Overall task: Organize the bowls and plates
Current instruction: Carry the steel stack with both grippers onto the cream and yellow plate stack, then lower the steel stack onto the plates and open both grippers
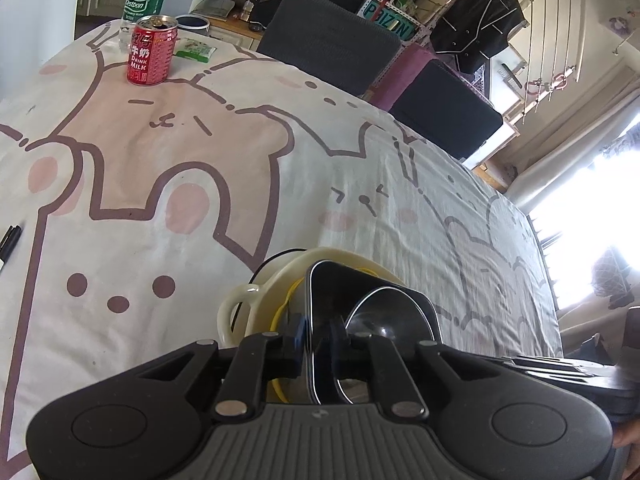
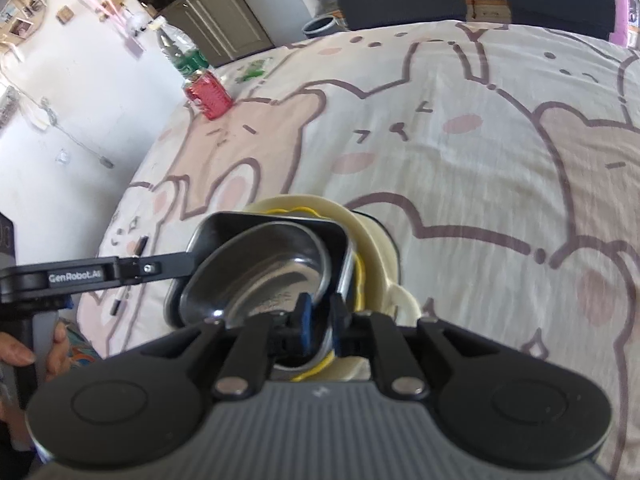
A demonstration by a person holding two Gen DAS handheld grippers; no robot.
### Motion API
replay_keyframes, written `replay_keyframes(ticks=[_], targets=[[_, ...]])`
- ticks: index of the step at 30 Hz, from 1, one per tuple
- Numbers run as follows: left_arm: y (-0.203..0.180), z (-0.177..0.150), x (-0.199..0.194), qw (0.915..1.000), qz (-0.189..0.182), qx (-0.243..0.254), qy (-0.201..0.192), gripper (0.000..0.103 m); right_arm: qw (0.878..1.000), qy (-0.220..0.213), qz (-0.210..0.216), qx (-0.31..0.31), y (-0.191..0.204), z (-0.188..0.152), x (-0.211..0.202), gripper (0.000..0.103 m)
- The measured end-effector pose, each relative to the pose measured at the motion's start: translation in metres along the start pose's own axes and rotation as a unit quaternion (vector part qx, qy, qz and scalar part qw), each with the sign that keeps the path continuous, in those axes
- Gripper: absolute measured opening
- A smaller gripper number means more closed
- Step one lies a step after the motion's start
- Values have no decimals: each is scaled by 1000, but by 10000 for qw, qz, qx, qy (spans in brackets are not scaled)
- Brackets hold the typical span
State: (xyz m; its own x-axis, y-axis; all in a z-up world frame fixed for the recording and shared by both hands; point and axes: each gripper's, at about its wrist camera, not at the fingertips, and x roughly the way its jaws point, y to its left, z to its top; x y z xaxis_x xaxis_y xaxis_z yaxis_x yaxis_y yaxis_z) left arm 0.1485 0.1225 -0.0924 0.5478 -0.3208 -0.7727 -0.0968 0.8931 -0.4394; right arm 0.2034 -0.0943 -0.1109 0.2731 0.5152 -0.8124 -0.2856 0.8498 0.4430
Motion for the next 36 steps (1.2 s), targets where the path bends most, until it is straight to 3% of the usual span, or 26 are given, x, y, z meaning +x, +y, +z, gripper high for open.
replay_keyframes(ticks=[2, 7, 14, 23, 34, 36], targets=[[0, 0, 0, 10000, -3, 0, 0, 13, 9997, -14, 223, -78, 4, -1, -1, 12], [1, -1, 2, 10000, -6, 39, 39, 13, 9995, -12, 59, -315, 14, -2, 0, 12], [0, -2, 8, 9996, 126, 201, 128, 13, 9995, -120, -283, -33, 2, 1, -3, 14], [-1, -3, 9, 9995, 153, 225, 157, 13, 9996, 119, -165, 213, -5, 3, 10, 20], [-1, -4, 13, 9991, 221, 283, 230, 13, 9998, 35, -58, 177, -3, 2, 2, 21], [-1, -4, 13, 9991, 233, 254, 239, 20, 9998, 38, -79, 172, -2, 2, 2, 21]])
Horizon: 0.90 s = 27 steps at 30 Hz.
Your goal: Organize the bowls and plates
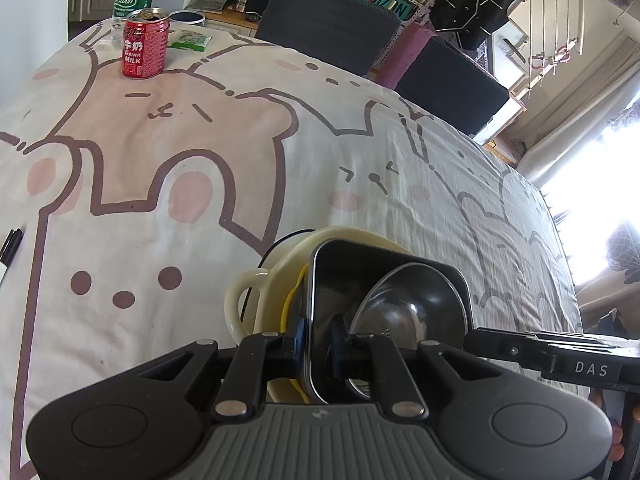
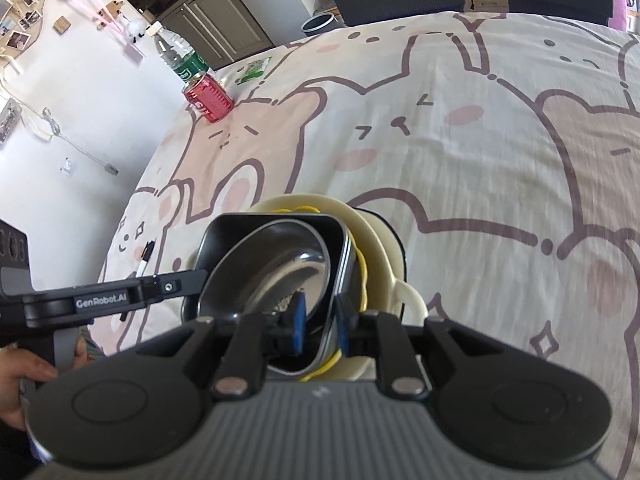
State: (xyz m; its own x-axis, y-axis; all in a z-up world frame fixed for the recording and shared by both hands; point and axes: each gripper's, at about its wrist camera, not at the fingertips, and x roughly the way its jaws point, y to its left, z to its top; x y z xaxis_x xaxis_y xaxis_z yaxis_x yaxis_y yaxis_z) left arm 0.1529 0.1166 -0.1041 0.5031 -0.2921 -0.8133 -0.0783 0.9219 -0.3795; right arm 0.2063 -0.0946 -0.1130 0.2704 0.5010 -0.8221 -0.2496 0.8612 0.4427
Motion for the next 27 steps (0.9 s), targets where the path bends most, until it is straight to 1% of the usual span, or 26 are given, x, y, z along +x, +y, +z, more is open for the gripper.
replay_keyframes(ticks=[1, 3, 4, 5, 6, 7, 8, 9, 10, 11, 12, 13, 14, 15, 16, 17, 19, 21, 22, 24, 27], targets=[[1, 0, 0, 10000, 2, -16, 4, 22, 10000, 0, -9, -13, 0, 0, 0, 21], [1, 0, -2, 10000, 62, -16, -8, 31, 9999, -25, -99, -92, 2, -1, -2, 24], [2, 1, -3, 9999, 97, -4, -28, 34, 9998, -48, -158, -143, 2, -1, -4, 31], [3, 1, -5, 9999, 104, -2, -51, 43, 9996, -87, -206, -192, 2, -2, -6, 42], [3, 1, -7, 9999, 73, -16, -71, 53, 9994, -130, -244, -231, 3, -2, -9, 46], [4, 2, -10, 9999, 53, -19, -105, 57, 9989, -193, -312, -285, 3, -3, -12, 53], [4, 2, -13, 9999, 55, -4, -149, 66, 9981, -286, -405, -355, 4, -4, -17, 59], [4, 1, -16, 9998, 81, 23, -191, 73, 9974, -374, -460, -409, 3, -5, -21, 63], [3, 1, -20, 9997, 100, 42, -238, 76, 9966, -466, -507, -453, 3, -7, -26, 71], [3, 0, -24, 9995, 110, 53, -283, 82, 9955, -569, -574, -492, 3, -8, -31, 77], [2, 0, -29, 9993, 141, 82, -338, 89, 9939, -692, -665, -546, 5, -11, -37, 79], [1, -1, -33, 9990, 181, 127, -399, 93, 9922, -792, -743, -609, 6, -14, -42, 84], [-1, -3, -38, 9984, 238, 200, -481, 100, 9897, -913, -852, -700, 9, -19, -49, 87], [-3, -4, -44, 9974, 303, 290, -582, 103, 9872, -1024, -946, -774, 12, -23, -54, 89], [-6, -6, -49, 9964, 341, 369, -687, 103, 9839, -1158, -1061, -857, 15, -27, -61, 91], [-8, -8, -56, 9953, 338, 449, -786, 103, 9798, -1306, -1193, -934, 18, -33, -68, 94], [-12, -13, -68, 9935, 277, 555, -958, 103, 9735, -1574, -1321, -1002, 23, -40, -81, 96], [-18, -19, -81, 9910, 354, 699, -1089, 103, 9690, -1802, -1379, -975, 27, -49, -95, 99], [-22, -23, -89, 9884, 373, 789, -1243, 103, 9670, -1916, -1381, -954, 28, -53, -102, 102], [-27, -33, -105, 9834, 373, 918, -1519, 103, 9624, -2148, -1376, -932, 34, -64, -114, 102], [-32, -50, -125, 9775, 247, 1031, -1824, 103, 9560, -2419, -1391, -902, 42, -81, -126, 103]])
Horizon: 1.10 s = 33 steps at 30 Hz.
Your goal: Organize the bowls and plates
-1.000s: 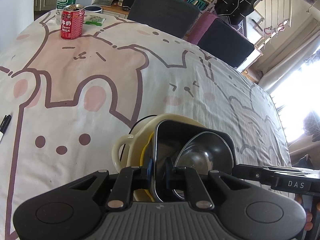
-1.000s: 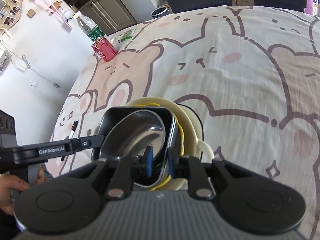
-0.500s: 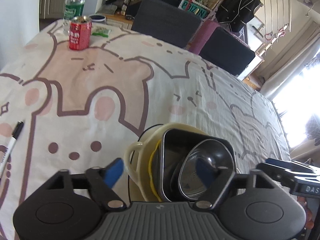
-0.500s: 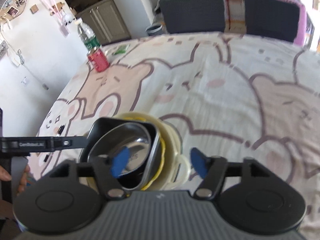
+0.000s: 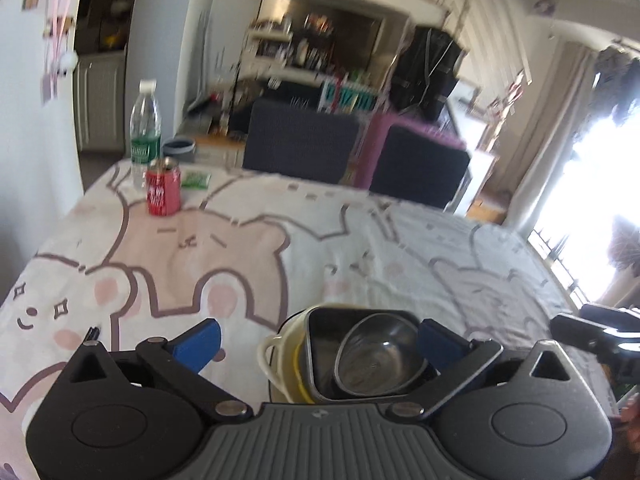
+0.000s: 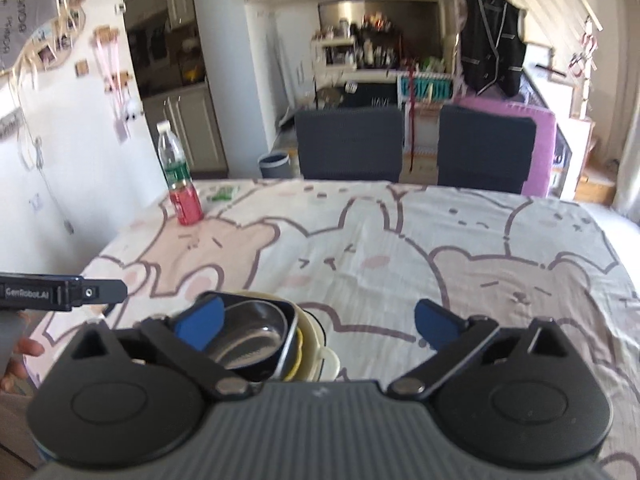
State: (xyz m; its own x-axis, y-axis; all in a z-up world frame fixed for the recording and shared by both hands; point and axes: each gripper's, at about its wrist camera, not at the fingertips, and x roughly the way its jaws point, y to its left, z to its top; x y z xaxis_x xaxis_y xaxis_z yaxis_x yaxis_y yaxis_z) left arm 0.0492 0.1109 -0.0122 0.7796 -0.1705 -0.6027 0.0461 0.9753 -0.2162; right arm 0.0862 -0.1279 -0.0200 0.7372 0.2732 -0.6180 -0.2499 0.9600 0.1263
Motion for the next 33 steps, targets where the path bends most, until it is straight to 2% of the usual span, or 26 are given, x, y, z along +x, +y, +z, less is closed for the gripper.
replay_keyframes(ticks=[5, 9, 12, 18, 24, 33], targets=[[-12, -21, -31, 9972, 322, 452, -496, 103, 9992, -372, -154, 21, 13, -24, -20, 103], [-10, -37, -47, 9962, 244, 479, -683, 103, 9972, -652, -369, 23, 21, -45, -30, 103], [-10, -48, -53, 9949, 373, 563, -745, 103, 9960, -748, -483, 42, 28, -63, -34, 103], [-12, -69, -59, 9909, 638, 855, -827, 103, 9941, -887, -618, -124, 42, -93, -40, 103], [-12, -90, -58, 9901, 748, 1006, -633, 103, 9923, -967, -716, -288, 52, -119, -45, 103], [-14, -111, -53, 9842, 995, 1359, -550, 103, 9908, -1022, -803, -375, 55, -134, -51, 103]])
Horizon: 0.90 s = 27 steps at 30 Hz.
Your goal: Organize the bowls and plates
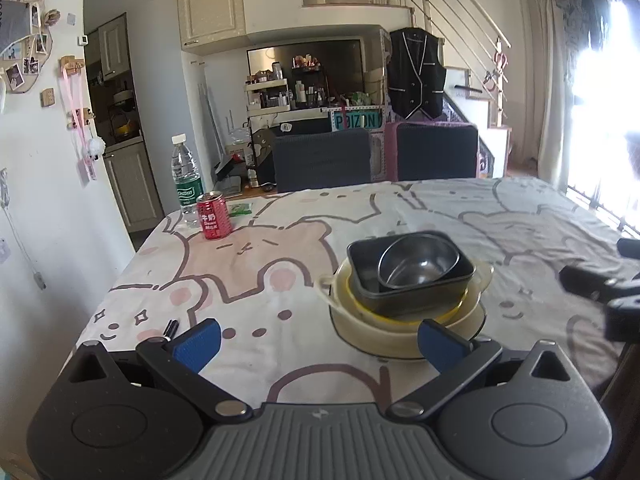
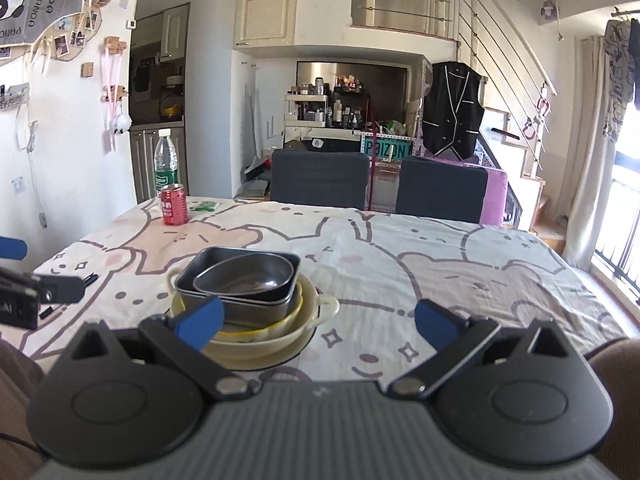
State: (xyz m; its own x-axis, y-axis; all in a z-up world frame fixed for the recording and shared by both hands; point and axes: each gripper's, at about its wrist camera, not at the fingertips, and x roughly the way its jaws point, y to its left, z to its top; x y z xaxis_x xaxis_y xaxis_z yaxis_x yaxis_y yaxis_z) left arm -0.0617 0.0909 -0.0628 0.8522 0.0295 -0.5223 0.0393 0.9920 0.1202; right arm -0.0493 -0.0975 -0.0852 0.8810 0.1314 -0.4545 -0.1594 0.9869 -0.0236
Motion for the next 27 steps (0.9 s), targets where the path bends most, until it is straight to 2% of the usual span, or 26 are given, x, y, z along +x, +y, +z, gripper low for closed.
replay_keyframes(ticks=[27], targets=[[-1, -7, -1, 9999, -154, -17, -48, 103, 9998, -92, -168, -45, -1, -10, -8, 103]])
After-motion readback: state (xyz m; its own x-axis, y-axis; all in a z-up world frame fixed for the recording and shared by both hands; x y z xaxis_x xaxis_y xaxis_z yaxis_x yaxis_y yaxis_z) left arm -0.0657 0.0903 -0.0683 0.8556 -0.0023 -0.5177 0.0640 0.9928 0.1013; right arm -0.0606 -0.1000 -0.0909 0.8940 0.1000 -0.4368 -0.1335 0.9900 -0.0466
